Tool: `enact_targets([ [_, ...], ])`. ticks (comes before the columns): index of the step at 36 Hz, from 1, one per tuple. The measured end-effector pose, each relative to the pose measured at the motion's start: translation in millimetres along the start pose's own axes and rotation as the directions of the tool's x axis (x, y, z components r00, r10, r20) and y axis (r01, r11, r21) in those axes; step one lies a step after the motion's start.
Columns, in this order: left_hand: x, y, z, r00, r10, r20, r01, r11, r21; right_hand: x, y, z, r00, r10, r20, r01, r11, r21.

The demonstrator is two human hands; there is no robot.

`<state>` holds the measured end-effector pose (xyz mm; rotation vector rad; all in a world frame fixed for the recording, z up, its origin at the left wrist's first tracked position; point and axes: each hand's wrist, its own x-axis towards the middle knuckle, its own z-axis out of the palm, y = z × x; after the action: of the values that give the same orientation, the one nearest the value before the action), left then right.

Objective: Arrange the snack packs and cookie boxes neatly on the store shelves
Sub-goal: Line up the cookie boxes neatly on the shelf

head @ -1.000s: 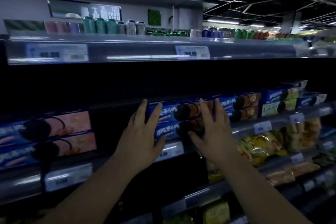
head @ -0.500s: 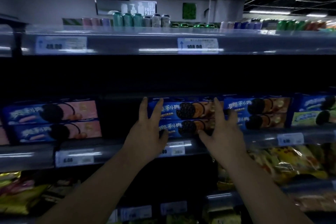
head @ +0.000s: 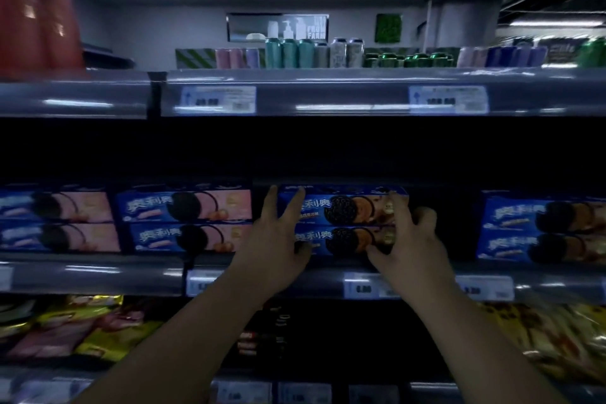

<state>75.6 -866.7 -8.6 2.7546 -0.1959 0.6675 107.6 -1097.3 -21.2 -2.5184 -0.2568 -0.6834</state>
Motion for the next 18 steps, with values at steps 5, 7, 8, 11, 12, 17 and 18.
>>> enact_targets([
  [5,-9,-12,-8,0.986,0.045,-0.162,-0.002,0.966,0.258,-2,-23,12,0.994,-0.072,-0.084,0.052,0.975,-0.218],
  [7,-11,-17,-10,0.970,0.103,-0.220,-0.027,0.946,0.323,-3,-35,21,0.980,-0.173,-0.094,0.141,0.950,-0.280],
  [8,-10,-19,-10,0.962,0.141,-0.232,-0.056,0.939,0.339,-3,-42,24,0.973,-0.215,-0.089,0.181,0.941,-0.286],
  [11,-5,-23,-13,0.954,0.222,-0.203,-0.133,0.917,0.377,4,-58,30,0.972,-0.232,-0.030,0.213,0.931,-0.297],
  [12,-3,-24,-13,0.954,0.236,-0.187,-0.147,0.908,0.393,8,-61,31,0.978,-0.209,0.003,0.200,0.932,-0.303],
  [17,5,-36,-10,0.954,0.261,-0.144,-0.179,0.888,0.425,14,-65,31,0.983,-0.172,0.066,0.184,0.928,-0.324],
  [18,4,-36,-9,0.953,0.265,-0.144,-0.183,0.888,0.422,14,-64,32,0.984,-0.167,0.067,0.180,0.929,-0.322],
])
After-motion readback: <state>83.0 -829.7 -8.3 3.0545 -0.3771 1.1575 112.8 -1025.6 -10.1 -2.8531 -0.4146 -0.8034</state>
